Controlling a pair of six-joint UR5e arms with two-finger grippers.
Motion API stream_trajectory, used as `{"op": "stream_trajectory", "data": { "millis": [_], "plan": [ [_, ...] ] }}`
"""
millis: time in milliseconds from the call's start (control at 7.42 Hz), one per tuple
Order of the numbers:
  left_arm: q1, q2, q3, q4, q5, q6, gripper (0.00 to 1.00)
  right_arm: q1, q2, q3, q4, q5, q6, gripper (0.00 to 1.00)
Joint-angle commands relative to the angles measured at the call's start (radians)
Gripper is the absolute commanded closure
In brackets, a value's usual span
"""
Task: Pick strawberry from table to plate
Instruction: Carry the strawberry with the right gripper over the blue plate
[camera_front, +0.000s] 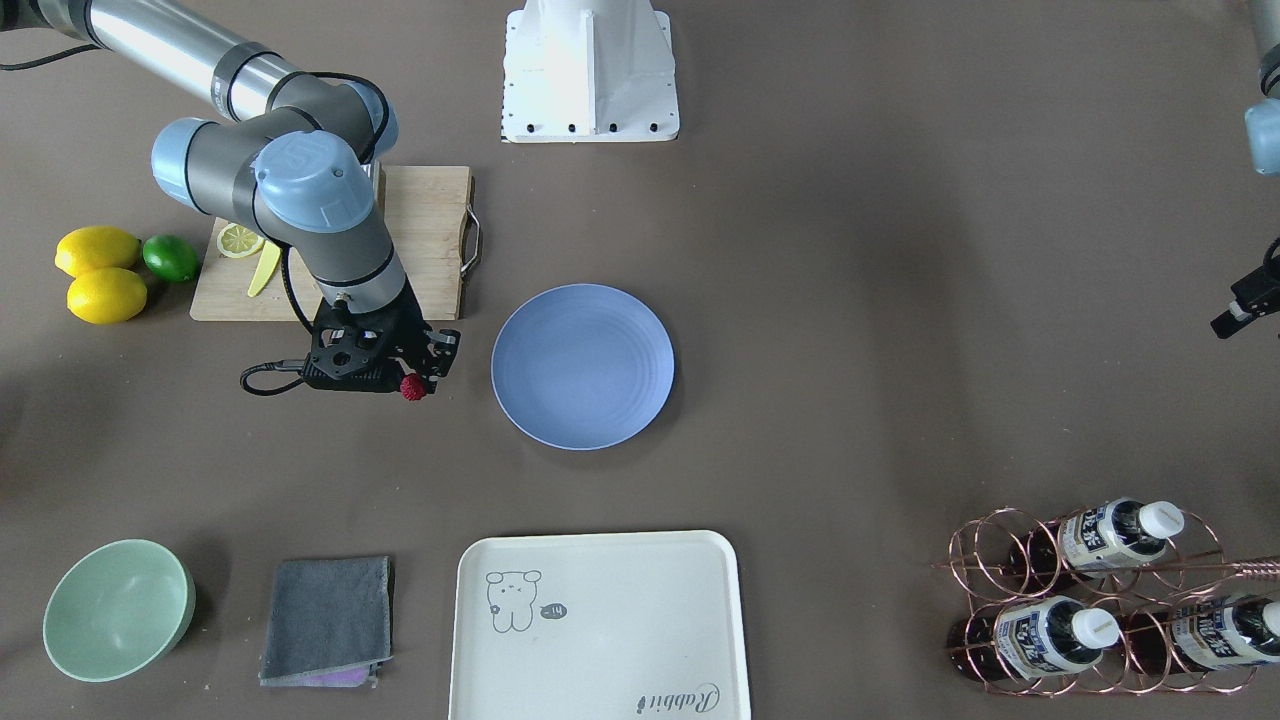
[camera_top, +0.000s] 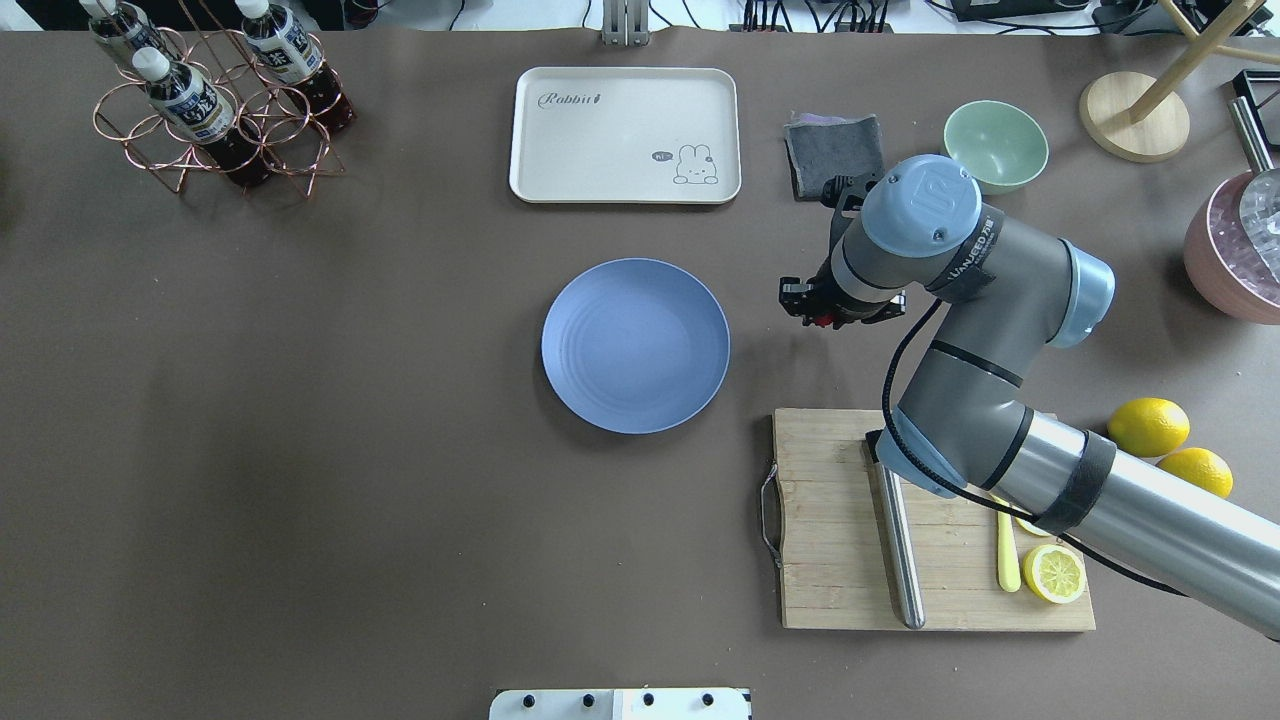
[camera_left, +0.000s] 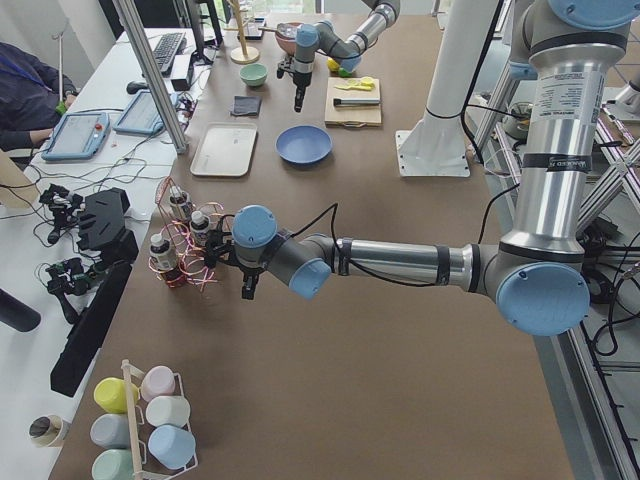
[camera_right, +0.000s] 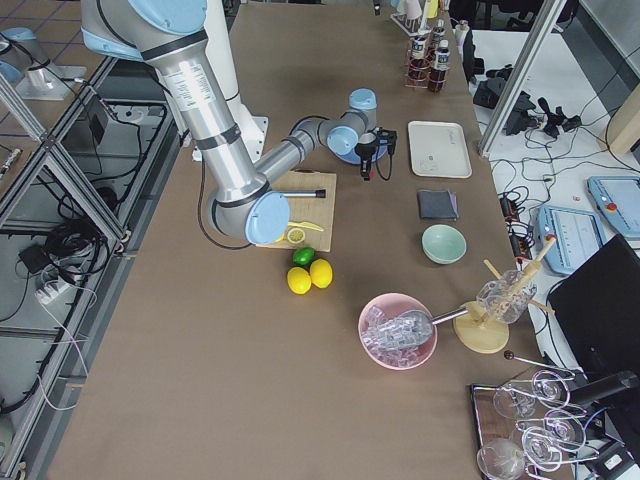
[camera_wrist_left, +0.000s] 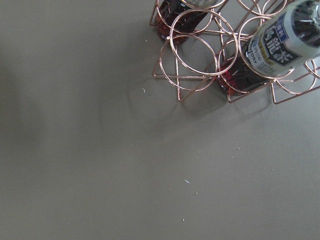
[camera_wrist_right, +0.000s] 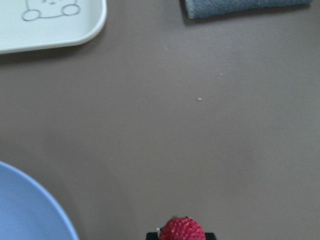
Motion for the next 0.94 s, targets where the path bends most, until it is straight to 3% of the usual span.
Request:
{"op": "stream_trajectory", "data": {
  "millis": [0,404,809],
  "plan": [
    [-0.042,0.042,0.029,0.007,0.025,0.052,0.02,-0.04,0.103,-0.005,-0.074,-0.008,0.063,1.0],
    [-0.145,0.08,0.06,0.05,0.029,0.12,0.02,-0.119,0.181,-0.063,-0.063,-0.079,0.124,1.0],
    [-0.165,0.091,0.051,0.047,0.028,0.147,0.02,-0.172,0.21,-0.128,-0.036,-0.119,0.14,1.0]
  ]
}}
